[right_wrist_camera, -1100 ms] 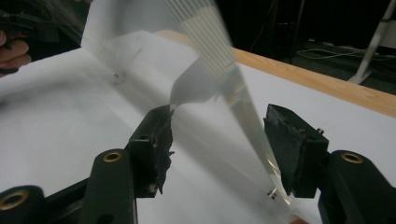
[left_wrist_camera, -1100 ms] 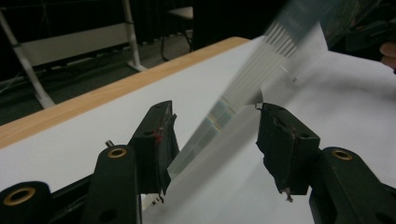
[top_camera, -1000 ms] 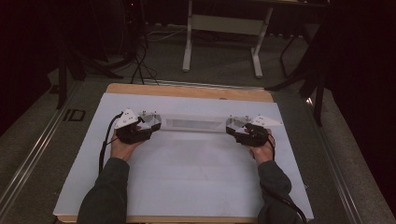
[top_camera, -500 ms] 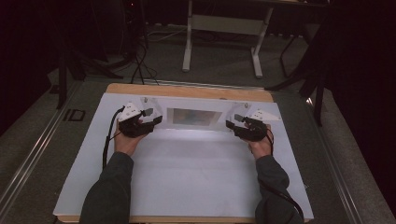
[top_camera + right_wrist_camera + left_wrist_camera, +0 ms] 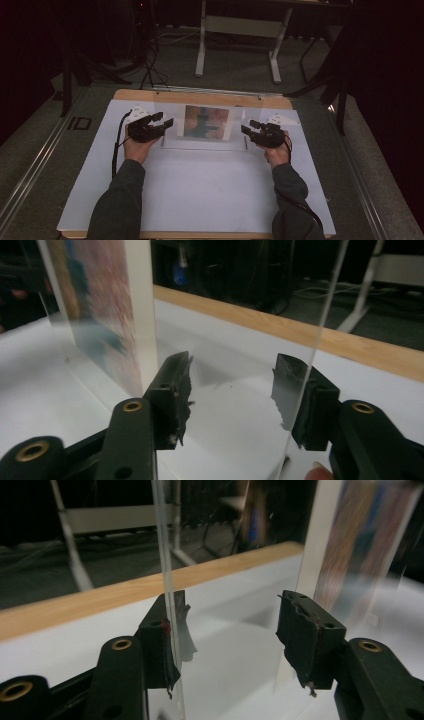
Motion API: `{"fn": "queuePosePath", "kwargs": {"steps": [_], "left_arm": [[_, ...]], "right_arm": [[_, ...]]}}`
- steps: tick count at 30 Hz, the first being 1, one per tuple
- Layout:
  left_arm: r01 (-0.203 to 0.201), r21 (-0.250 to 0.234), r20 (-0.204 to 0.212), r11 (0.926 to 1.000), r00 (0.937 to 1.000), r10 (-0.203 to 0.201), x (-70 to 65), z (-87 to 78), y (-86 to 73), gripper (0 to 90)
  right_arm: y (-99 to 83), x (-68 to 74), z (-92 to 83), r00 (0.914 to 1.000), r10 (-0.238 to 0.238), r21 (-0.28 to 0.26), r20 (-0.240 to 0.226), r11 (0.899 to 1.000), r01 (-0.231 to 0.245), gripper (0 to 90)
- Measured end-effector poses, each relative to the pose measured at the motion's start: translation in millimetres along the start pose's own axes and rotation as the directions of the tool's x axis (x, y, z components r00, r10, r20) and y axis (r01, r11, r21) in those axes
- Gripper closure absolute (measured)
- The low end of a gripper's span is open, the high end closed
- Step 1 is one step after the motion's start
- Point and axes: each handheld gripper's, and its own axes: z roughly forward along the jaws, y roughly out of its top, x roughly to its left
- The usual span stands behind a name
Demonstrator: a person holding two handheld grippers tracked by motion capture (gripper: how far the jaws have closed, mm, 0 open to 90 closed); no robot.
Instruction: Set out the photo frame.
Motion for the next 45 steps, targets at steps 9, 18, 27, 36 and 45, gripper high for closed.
{"fn": "queuePosePath", "kwargs": {"steps": [9,18,27,36,45], "left_arm": [[-0.008,0.025,-0.007,0.9996,0.9999,0.009,-2.5,-0.9,1.5,44.2],[-0.016,0.036,0.000,0.9992,0.9999,0.016,-9.2,-5.4,0.3,44.2],[-0.011,0.039,-0.003,0.9992,0.9999,0.011,-18.3,-14.7,-2.3,44.3],[-0.010,0.040,0.001,0.9992,1.0000,0.010,-26.6,-21.2,-3.7,44.2],[-0.004,0.038,0.002,0.9993,1.0000,0.004,-31.9,-31.0,-8.8,44.0]], "right_arm": [[-0.9,2.0,-1.5,1.0000,-0.004,-0.003,0.004,1.000,0.004,48.7],[-3.2,6.0,-9.3,0.9998,-0.018,0.002,0.005,1.000,0.018,48.8],[-6.8,12.7,-18.6,0.9997,-0.023,-0.001,-0.001,1.000,0.023,48.8],[-11.7,19.4,-28.2,0.9997,-0.023,-0.008,0.002,1.000,0.023,48.9],[-15.7,27.6,-36.0,0.9993,-0.035,-0.011,-0.011,0.999,0.035,49.7]]}}
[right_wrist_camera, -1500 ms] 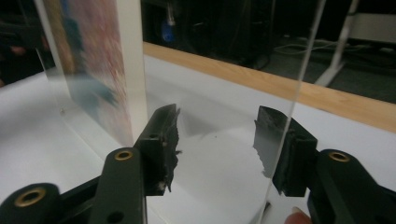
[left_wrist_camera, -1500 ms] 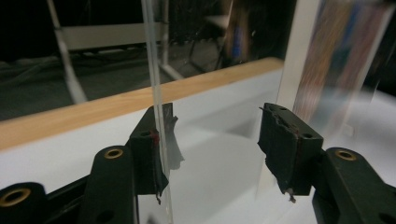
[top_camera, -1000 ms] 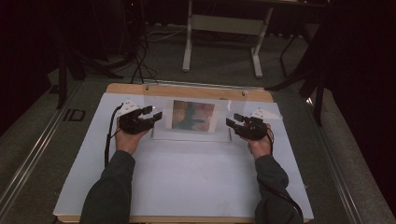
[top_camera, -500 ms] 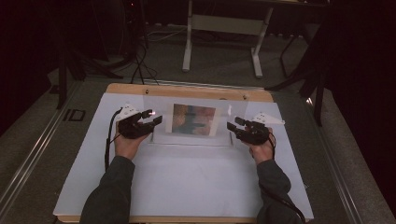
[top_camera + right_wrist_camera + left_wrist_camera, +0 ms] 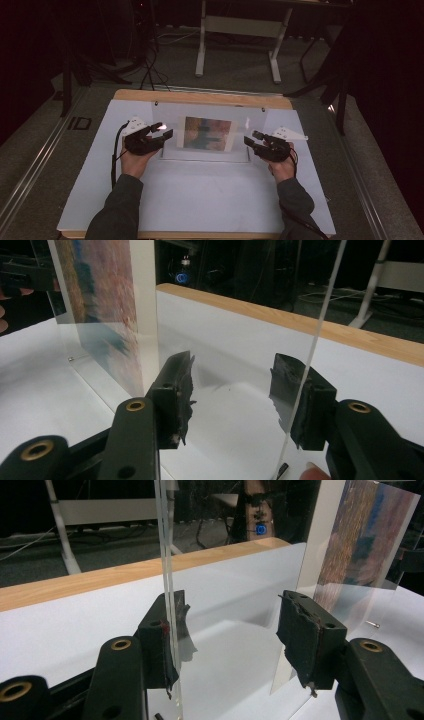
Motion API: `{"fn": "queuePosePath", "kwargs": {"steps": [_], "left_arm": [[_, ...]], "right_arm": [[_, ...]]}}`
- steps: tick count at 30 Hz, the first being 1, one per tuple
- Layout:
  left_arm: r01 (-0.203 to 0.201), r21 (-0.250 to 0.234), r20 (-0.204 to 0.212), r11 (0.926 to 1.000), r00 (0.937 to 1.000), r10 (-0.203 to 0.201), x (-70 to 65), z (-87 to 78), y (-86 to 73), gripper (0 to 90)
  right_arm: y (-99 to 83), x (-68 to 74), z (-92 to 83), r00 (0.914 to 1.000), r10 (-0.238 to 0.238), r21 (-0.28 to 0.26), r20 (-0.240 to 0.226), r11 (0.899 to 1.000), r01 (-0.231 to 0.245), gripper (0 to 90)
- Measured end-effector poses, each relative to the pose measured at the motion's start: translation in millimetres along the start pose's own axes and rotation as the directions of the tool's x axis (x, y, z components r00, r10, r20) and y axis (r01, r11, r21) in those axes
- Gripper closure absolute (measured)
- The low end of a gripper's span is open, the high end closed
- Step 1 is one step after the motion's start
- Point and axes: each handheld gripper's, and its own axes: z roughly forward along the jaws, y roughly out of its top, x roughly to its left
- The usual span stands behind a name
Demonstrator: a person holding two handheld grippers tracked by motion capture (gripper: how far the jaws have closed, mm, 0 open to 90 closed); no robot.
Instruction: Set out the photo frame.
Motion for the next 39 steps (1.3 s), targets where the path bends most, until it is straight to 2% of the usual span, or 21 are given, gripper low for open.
{"fn": "queuePosePath", "kwargs": {"steps": [12,19,30,39], "left_arm": [[0.000,0.003,-0.007,1.0000,1.0000,0.000,-5.3,-6.0,-3.5,43.9],[0.007,-0.006,0.005,1.0000,1.0000,-0.007,-2.1,-4.7,-4.5,43.8],[0.015,-0.017,-0.007,0.9997,0.9999,-0.015,-4.0,-5.7,-6.3,43.6],[0.012,-0.019,0.004,0.9998,0.9999,-0.012,-2.2,-5.9,-6.6,44.1]], "right_arm": [[-4.0,1.5,-2.1,0.9999,-0.007,-0.009,-0.014,1.000,0.007,49.9],[-3.9,3.0,-2.5,0.9999,-0.006,-0.005,-0.011,1.000,0.006,50.6],[-4.8,0.1,-2.1,0.9995,-0.014,-0.012,-0.026,1.000,0.014,51.0],[-4.9,-0.3,-2.4,0.9994,-0.016,-0.012,-0.030,1.000,0.016,51.2]]}}
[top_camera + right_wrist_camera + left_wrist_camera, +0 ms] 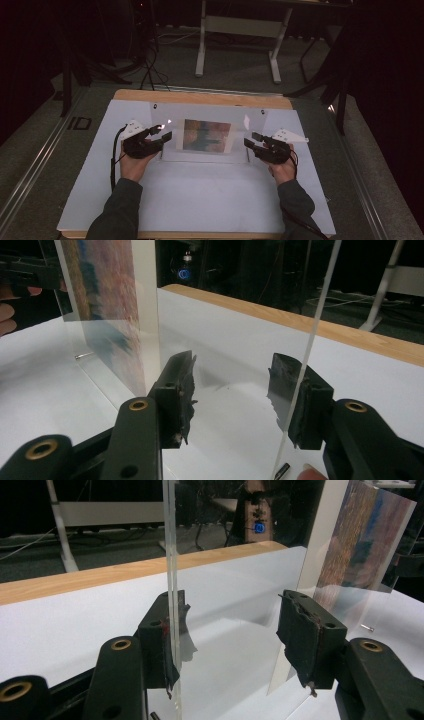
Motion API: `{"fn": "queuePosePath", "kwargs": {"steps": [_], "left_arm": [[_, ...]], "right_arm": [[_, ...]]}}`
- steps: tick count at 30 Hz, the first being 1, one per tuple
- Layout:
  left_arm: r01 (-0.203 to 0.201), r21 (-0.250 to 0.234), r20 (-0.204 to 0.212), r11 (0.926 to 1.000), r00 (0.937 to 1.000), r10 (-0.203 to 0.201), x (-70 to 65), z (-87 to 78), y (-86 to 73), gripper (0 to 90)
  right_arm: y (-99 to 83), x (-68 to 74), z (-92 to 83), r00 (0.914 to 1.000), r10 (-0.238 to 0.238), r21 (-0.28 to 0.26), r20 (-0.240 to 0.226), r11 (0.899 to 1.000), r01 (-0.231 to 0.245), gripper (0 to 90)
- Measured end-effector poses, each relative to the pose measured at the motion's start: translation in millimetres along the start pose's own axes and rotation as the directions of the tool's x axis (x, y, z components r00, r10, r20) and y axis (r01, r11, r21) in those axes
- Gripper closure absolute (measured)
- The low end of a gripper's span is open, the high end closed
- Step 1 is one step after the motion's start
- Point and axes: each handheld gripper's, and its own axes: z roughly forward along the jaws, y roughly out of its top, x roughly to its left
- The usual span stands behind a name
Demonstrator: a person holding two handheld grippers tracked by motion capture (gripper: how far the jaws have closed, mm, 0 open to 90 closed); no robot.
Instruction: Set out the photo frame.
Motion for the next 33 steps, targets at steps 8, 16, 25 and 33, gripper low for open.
{"fn": "queuePosePath", "kwargs": {"steps": [8,16,25,33], "left_arm": [[0.005,-0.001,-0.006,1.0000,1.0000,-0.005,2.4,-3.0,-0.5,44.4],[0.012,-0.001,-0.025,0.9999,0.9996,-0.012,5.5,-11.9,-0.9,44.9],[0.030,0.008,-0.049,0.9995,0.9983,-0.030,10.4,-28.6,-3.1,46.6],[0.028,0.048,-0.072,0.9985,0.9971,-0.024,11.5,-37.9,-8.2,46.8]], "right_arm": [[1.8,1.9,-1.5,0.9994,-0.033,0.027,0.011,0.999,0.033,45.6],[2.3,0.0,-4.6,0.9990,-0.032,0.057,0.030,0.998,0.030,42.9],[2.9,-2.0,-13.7,0.9989,-0.036,0.083,0.031,0.996,0.033,42.3],[-0.1,-8.2,-29.6,0.9982,-0.044,0.125,0.040,0.991,0.039,43.0]]}}
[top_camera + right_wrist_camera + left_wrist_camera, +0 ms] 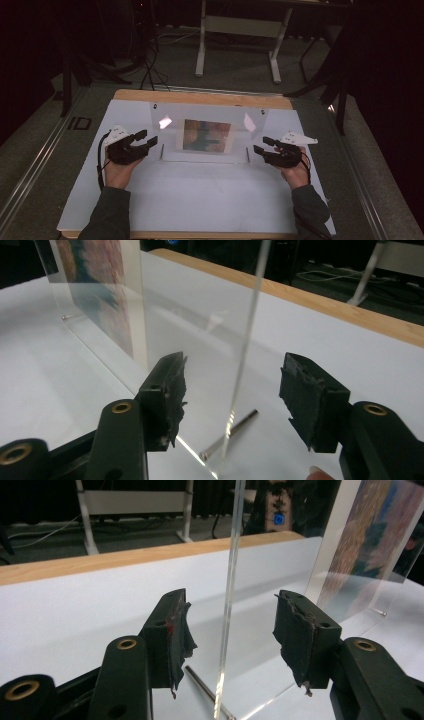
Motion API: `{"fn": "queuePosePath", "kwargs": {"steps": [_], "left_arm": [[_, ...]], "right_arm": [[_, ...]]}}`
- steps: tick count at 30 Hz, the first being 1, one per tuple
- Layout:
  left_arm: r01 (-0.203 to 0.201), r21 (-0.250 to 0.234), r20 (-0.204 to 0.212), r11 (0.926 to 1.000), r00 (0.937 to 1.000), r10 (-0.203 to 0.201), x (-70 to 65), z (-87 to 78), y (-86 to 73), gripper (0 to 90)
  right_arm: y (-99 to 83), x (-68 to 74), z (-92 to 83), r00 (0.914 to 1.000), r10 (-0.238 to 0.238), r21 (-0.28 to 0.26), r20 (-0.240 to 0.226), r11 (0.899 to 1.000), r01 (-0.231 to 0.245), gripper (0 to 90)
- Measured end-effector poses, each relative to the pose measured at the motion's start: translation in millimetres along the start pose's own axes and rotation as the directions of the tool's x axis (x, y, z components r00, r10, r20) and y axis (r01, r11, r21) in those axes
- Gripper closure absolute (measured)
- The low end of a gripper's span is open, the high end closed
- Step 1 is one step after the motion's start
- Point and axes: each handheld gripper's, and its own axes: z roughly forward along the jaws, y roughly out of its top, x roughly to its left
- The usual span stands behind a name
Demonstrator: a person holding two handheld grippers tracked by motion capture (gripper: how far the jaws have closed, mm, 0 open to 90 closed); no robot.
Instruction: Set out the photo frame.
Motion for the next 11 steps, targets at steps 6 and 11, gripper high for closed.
{"fn": "queuePosePath", "kwargs": {"steps": [6,11], "left_arm": [[0.000,0.032,-0.020,0.9995,0.9998,0.001,1.4,-2.3,-3.5,47.0],[-0.021,0.110,-0.073,0.9936,0.9969,0.030,2.9,-1.5,-9.2,46.8]], "right_arm": [[-3.2,-6.8,-9.7,0.9997,0.018,0.016,0.013,1.000,-0.019,43.2],[-6.7,-13.1,-12.9,0.9987,0.022,0.053,0.047,0.998,-0.025,43.0]]}}
